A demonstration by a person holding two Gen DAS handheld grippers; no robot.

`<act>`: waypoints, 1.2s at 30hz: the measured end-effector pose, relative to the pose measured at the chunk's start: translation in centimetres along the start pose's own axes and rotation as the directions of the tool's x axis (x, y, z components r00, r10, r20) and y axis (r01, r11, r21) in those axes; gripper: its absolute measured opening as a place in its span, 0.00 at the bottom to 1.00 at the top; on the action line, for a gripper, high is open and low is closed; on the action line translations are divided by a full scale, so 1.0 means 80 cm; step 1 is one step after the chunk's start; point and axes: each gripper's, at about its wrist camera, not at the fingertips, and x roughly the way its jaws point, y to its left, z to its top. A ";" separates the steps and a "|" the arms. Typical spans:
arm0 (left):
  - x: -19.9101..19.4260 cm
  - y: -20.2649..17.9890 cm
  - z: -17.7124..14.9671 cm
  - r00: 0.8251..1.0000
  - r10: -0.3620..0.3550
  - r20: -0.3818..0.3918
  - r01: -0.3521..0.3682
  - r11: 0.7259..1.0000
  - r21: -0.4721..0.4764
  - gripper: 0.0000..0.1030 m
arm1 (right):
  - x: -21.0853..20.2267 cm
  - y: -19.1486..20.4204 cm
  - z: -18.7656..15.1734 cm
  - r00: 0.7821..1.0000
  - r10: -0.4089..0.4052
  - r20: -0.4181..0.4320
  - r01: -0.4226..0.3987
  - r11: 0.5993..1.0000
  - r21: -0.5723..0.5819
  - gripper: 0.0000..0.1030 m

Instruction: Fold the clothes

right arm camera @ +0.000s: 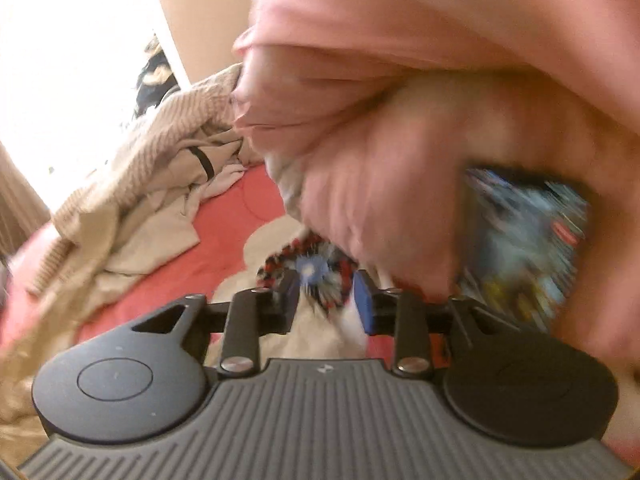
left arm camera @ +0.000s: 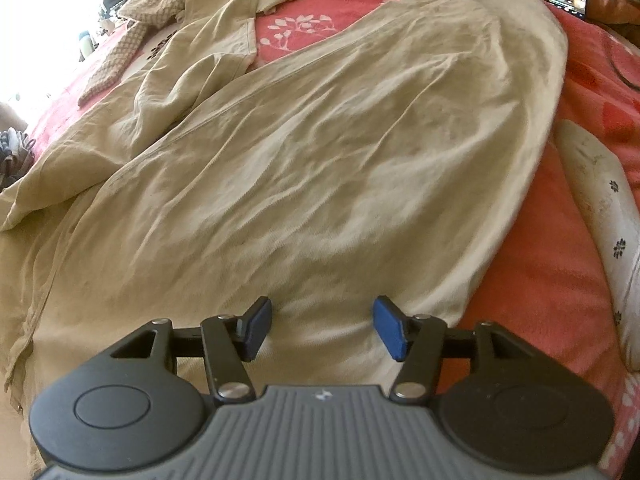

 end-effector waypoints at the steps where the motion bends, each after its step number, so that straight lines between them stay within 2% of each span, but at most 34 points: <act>1: 0.000 0.000 0.001 1.000 0.001 -0.001 -0.001 1.000 0.000 0.56 | -0.004 -0.008 -0.009 1.000 0.006 -0.019 -0.005 0.999 0.044 0.29; 2: -0.001 0.000 0.000 1.000 0.002 -0.001 -0.002 1.000 0.000 0.56 | -0.007 -0.015 -0.017 0.999 0.013 -0.039 -0.009 0.996 0.087 0.29; 4: -0.003 -0.001 0.000 1.000 0.005 -0.001 -0.005 1.000 0.000 0.56 | -0.004 -0.027 -0.042 0.996 -0.022 -0.086 0.033 0.991 0.133 0.29; 7: -0.004 -0.001 -0.001 1.000 0.008 -0.004 -0.008 1.000 0.002 0.56 | 0.007 -0.036 -0.077 0.977 -0.119 -0.179 0.143 0.981 0.128 0.28; 9: -0.005 -0.001 -0.001 1.000 0.008 -0.006 -0.008 1.000 0.004 0.56 | 0.019 -0.027 -0.092 0.969 -0.125 -0.212 0.144 0.986 0.078 0.26; 12: -0.006 -0.001 -0.002 1.000 0.009 -0.010 -0.009 1.000 0.006 0.56 | 0.026 0.019 -0.102 0.979 -0.112 -0.170 0.096 0.990 -0.100 0.27; 15: -0.007 -0.001 -0.002 1.000 0.009 -0.014 -0.009 1.000 0.008 0.57 | 0.033 0.063 -0.116 0.987 -0.094 -0.129 0.054 0.957 -0.287 0.27; 17: -0.006 -0.001 -0.003 1.000 0.006 -0.015 -0.005 1.000 0.004 0.57 | 0.037 0.078 -0.124 0.991 -0.062 -0.119 0.018 0.940 -0.341 0.26; 19: -0.005 0.001 -0.003 1.000 0.000 -0.017 -0.001 1.000 -0.002 0.57 | 0.021 0.070 -0.121 0.995 0.002 -0.099 -0.034 0.947 -0.319 0.28; 22: -0.003 0.002 -0.002 1.000 -0.004 -0.020 0.004 1.000 -0.006 0.58 | 0.002 0.036 -0.114 0.995 0.058 -0.075 -0.069 0.987 -0.146 0.29; 24: -0.002 0.002 -0.001 1.000 -0.006 -0.020 0.006 1.000 -0.004 0.58 | -0.006 0.007 -0.110 0.997 0.061 -0.053 -0.061 0.998 0.005 0.29; 26: -0.001 0.001 0.000 1.000 -0.007 -0.018 0.007 1.000 -0.001 0.58 | -0.011 -0.024 -0.107 0.999 0.039 -0.026 -0.034 0.984 0.174 0.29; 28: -0.001 0.001 0.000 1.000 -0.007 -0.017 0.007 1.000 -0.002 0.58 | -0.008 -0.044 -0.113 1.000 0.019 -0.021 -0.012 0.957 0.290 0.30; 32: -0.003 0.001 0.000 1.000 -0.008 -0.018 0.008 1.000 -0.005 0.58 | 0.012 -0.066 -0.125 0.998 0.026 -0.053 -0.002 0.914 0.405 0.30; 36: -0.003 0.000 0.000 1.000 -0.005 -0.019 0.005 1.000 -0.003 0.58 | 0.034 -0.061 -0.122 0.998 0.047 -0.039 -0.026 0.905 0.424 0.30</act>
